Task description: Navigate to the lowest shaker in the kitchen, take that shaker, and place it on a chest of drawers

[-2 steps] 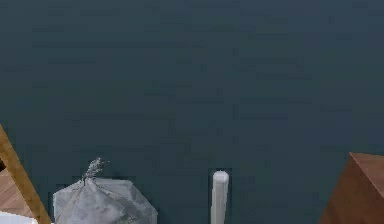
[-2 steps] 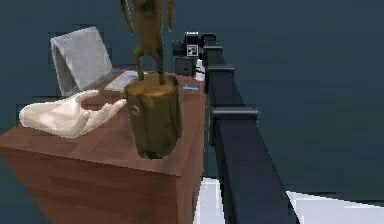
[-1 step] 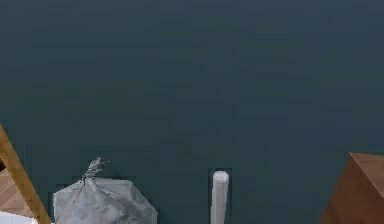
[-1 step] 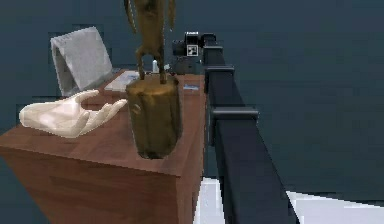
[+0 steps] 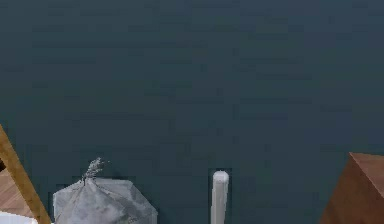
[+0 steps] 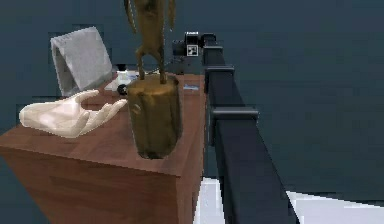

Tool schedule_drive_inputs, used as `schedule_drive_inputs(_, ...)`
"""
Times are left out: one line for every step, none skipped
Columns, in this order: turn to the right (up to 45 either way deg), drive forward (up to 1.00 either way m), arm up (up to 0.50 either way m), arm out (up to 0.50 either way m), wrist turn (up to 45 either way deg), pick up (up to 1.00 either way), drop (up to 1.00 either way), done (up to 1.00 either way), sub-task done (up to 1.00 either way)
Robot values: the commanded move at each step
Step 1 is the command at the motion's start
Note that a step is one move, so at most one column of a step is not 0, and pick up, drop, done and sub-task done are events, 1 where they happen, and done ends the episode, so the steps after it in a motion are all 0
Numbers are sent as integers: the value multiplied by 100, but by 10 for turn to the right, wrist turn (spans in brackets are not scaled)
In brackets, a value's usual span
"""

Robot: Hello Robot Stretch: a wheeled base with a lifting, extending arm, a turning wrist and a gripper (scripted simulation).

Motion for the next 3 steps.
schedule_drive_inputs(0, 0, -12, 0, 0, 0, 0, 0, 0)
schedule_drive_inputs(0, 0, 0, 0, 0, 0, 100, 0, 0)
schedule_drive_inputs(0, 0, 0, -10, 0, 0, 0, 0, 0)
